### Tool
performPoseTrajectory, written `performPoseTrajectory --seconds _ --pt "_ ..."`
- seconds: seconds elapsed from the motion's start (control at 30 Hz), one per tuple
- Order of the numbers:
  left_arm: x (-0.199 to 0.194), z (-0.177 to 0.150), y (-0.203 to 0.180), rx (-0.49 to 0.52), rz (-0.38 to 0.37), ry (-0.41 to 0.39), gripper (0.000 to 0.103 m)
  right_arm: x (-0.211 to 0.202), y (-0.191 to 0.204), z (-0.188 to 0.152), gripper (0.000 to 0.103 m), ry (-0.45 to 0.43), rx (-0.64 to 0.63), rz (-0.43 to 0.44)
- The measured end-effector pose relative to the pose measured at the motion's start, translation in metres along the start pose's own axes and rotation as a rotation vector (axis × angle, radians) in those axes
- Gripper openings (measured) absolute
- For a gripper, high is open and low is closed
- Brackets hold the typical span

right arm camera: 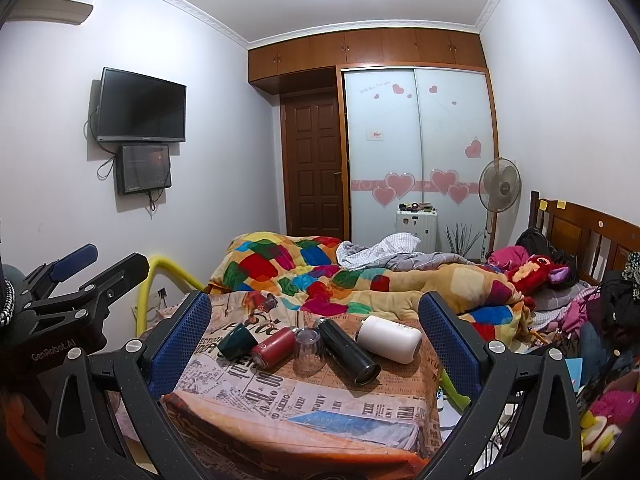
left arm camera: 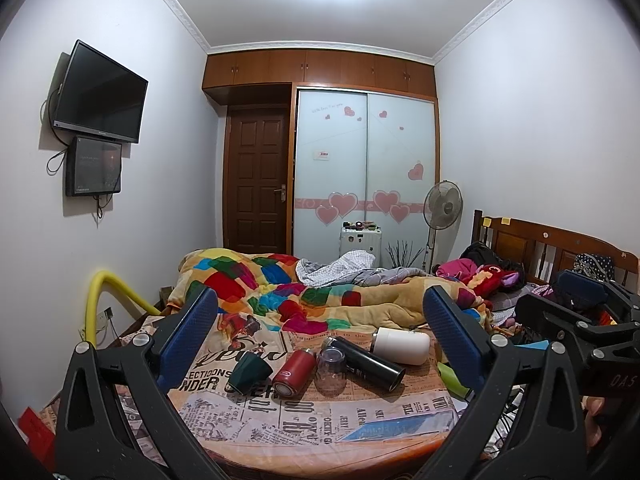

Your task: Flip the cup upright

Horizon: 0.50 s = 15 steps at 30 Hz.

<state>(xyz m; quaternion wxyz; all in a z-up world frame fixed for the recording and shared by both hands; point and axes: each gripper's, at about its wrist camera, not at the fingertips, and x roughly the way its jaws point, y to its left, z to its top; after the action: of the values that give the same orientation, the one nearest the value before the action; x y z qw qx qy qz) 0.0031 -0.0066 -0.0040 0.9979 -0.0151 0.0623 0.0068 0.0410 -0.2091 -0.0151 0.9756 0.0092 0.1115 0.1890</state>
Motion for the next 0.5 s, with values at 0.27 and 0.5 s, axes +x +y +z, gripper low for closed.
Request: performPoseTrajectory --seconds 0.27,0.5 --pt "0.0000 0.0000 0.0007 -0.002 0.001 -0.001 0.103 -0.0003 0.0002 0.0005 0.103 -0.001 -0.002 -0.001" --pt "-0.0003 -0.0005 0.0017 -0.003 0.000 0.000 0.103 -0.0002 0.0004 -0.0004 0.103 -0.001 -0.003 -0.001"
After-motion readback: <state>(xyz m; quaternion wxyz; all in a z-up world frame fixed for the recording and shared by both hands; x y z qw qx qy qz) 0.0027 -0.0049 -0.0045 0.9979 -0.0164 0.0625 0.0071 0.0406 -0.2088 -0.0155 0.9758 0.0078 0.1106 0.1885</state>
